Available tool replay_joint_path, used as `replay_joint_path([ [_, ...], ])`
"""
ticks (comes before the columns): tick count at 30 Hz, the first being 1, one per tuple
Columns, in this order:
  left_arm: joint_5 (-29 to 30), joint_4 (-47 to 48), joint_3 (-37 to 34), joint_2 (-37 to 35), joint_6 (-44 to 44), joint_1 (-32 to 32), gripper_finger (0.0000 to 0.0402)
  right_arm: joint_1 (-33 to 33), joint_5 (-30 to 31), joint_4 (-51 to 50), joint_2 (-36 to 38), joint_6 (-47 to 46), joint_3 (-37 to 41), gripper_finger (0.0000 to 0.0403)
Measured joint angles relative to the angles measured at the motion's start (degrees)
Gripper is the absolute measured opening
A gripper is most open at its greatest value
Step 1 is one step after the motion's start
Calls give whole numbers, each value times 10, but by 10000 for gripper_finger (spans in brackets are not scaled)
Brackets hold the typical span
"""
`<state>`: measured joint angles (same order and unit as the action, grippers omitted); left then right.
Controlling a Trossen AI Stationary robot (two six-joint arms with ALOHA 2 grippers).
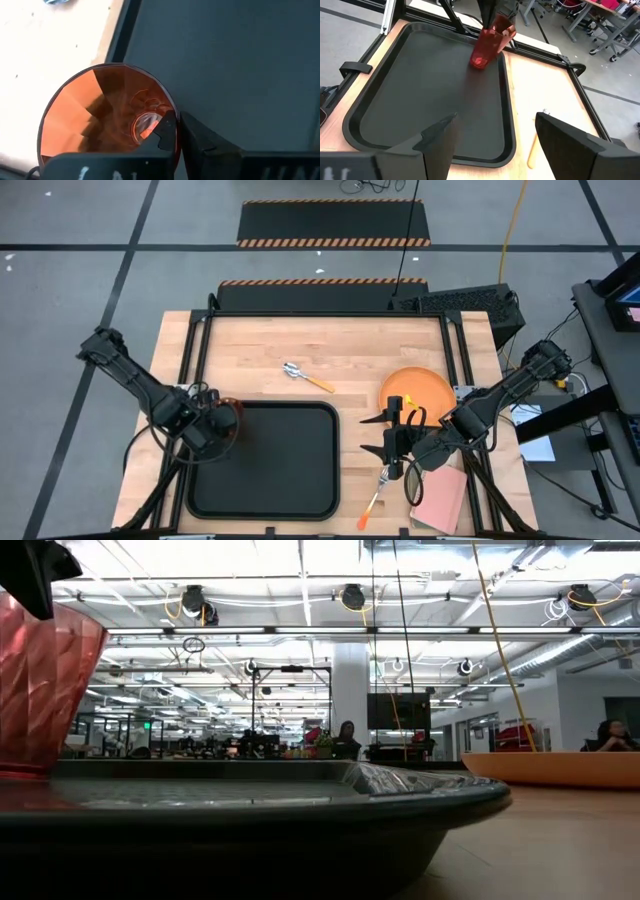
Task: Pick and place plate/cup/fork/spoon on tray
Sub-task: Put the brown cup on the black tray
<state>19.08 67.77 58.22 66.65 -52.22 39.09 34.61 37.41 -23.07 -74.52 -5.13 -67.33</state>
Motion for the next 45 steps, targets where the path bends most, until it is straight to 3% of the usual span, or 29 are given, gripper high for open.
replay_joint_path([
  [19,-11,16,0,0,-73,79,8,0,0,4,0,-2,2,258],
  [34,-26,25,1,0,-220,177,20,-2,0,40,0,13,32,258],
  [45,-41,25,9,0,-279,231,18,-2,-2,48,0,17,32,258],
])
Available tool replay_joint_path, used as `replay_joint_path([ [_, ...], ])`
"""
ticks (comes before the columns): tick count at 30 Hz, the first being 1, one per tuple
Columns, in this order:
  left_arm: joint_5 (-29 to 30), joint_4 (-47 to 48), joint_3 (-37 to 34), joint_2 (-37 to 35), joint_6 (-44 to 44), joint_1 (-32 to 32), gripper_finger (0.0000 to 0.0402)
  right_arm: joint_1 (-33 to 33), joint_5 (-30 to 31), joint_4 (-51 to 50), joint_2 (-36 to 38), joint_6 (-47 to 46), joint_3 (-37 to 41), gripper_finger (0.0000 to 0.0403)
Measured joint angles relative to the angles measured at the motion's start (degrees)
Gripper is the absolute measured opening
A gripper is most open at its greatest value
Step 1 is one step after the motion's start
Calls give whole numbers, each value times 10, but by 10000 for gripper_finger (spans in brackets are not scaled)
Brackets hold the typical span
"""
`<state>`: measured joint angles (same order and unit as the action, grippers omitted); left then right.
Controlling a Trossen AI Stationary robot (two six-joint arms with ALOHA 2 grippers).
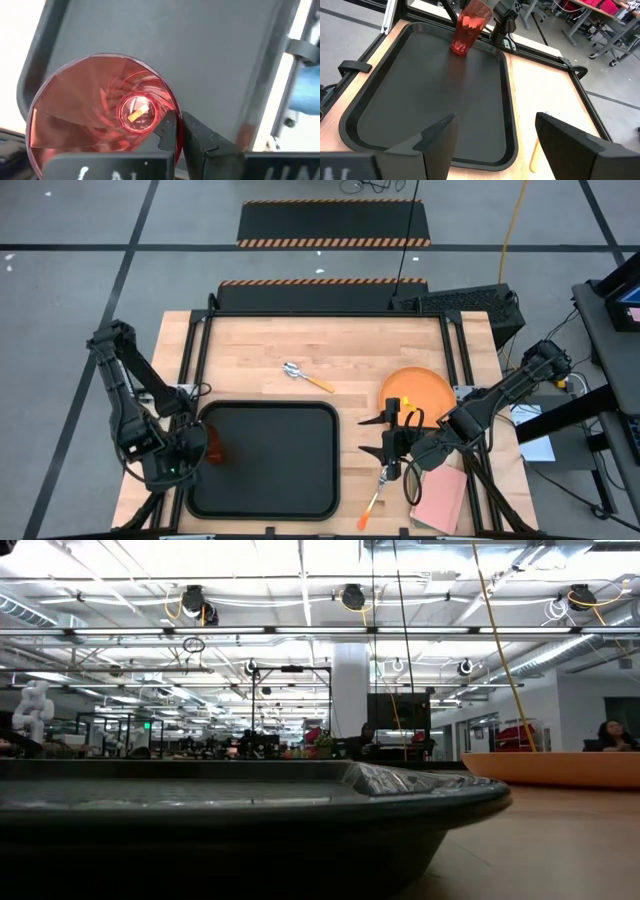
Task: Pick and place plate/cup/fork/spoon on tray
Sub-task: Put the brown cup on the black tray
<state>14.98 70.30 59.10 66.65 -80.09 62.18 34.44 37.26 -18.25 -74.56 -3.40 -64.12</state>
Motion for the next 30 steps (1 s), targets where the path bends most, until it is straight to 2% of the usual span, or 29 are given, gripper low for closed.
replay_joint_path([
  [8,0,2,4,5,4,14,9,0,0,0,0,0,0,258],
  [22,-8,-13,3,16,-2,29,80,0,0,0,0,-3,0,258],
  [30,-10,-6,15,15,0,13,107,0,0,0,0,-4,0,258],
])
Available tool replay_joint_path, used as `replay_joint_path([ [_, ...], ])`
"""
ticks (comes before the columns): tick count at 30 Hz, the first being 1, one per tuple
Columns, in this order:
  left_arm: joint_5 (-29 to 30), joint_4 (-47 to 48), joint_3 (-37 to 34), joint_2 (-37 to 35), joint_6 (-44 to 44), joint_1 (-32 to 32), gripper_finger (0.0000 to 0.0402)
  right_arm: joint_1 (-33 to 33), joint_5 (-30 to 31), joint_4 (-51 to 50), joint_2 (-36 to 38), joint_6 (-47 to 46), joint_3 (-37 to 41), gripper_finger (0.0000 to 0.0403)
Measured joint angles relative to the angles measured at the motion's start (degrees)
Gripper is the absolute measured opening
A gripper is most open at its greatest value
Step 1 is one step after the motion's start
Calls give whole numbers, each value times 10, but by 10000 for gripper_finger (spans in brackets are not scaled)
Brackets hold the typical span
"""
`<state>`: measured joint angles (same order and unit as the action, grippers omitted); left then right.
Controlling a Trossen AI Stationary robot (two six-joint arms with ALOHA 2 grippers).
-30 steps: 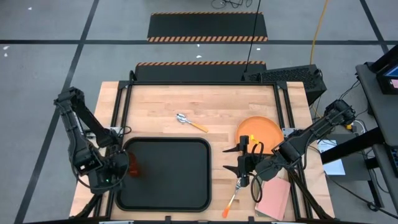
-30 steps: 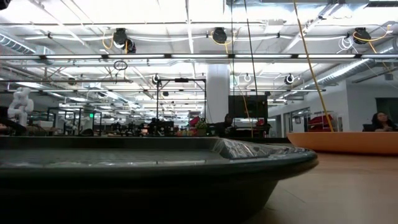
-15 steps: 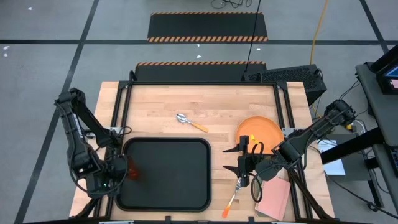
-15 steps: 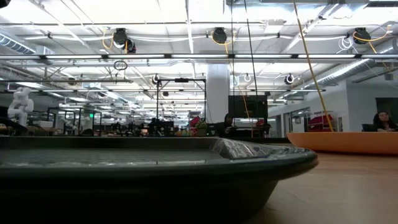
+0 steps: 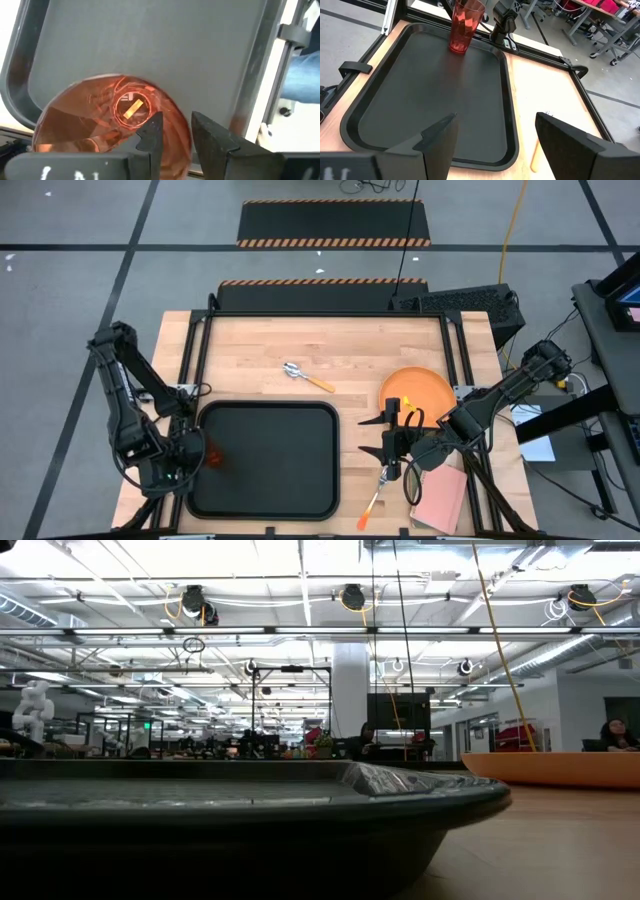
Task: Pick and place plate/cup/fork/spoon on tray
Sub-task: Put the brown cup on the black tray, then put the orange plate on the black tray
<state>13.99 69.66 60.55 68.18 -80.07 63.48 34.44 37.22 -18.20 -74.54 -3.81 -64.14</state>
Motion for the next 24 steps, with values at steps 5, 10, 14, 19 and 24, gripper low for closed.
replay_joint_path([
  [5,-1,35,43,0,3,-17,115,0,0,11,0,-10,0,258],
  [10,24,65,73,0,24,-37,115,7,-13,11,0,-44,0,258],
  [14,62,64,76,0,71,-61,115,24,-19,-13,0,-80,-1,258],
  [19,102,63,76,0,125,-96,115,40,-16,-89,0,-168,-1,258],
  [24,149,53,76,0,189,-125,115,59,-16,-175,0,-276,-1,258],
])
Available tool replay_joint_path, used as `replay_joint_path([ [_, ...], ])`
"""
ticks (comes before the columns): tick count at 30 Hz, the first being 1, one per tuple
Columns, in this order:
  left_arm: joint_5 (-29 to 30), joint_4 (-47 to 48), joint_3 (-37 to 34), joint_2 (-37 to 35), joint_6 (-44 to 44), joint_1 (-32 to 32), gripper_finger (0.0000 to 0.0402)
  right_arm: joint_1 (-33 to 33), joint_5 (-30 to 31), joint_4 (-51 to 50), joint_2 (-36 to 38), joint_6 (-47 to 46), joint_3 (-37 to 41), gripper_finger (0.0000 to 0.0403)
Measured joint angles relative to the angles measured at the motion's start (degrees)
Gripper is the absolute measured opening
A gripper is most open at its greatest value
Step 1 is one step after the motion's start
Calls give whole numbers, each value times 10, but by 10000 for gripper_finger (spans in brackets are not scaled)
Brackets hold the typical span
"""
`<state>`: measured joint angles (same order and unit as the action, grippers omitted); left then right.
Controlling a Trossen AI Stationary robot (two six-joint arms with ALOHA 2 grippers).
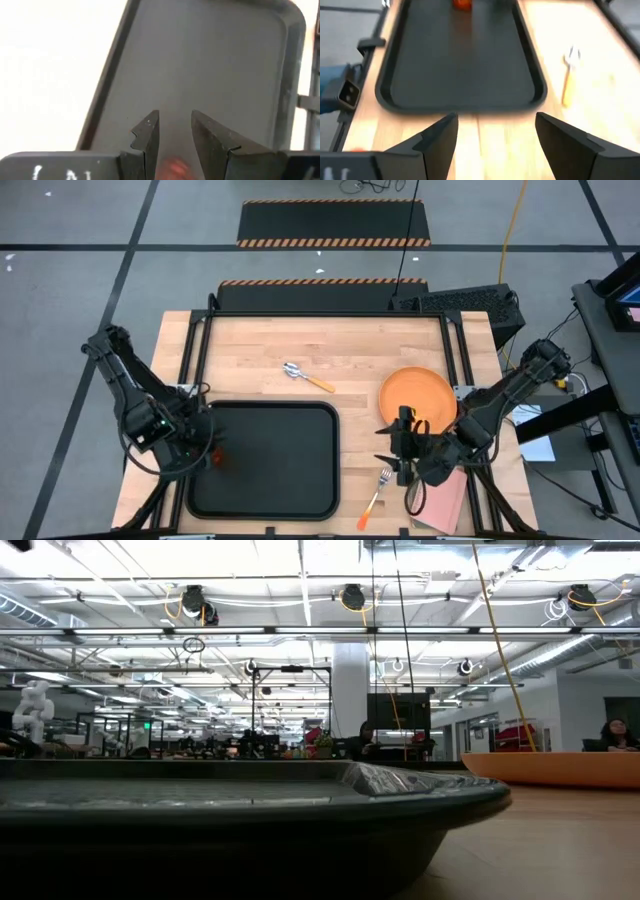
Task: Pick and place plate/cup/fork/spoon on tray
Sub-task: Put the orange plate on the black tray
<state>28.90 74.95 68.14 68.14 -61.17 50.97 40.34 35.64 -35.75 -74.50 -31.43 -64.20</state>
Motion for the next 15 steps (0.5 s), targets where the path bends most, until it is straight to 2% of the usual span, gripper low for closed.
replay_joint_path([
  [6,68,-80,0,0,114,-16,115,23,-36,-94,0,-128,0,258],
  [10,87,-154,0,0,187,-38,115,41,-61,-146,0,-187,0,258],
  [15,98,-228,-1,10,276,-69,115,61,-63,-178,0,-224,0,258],
])
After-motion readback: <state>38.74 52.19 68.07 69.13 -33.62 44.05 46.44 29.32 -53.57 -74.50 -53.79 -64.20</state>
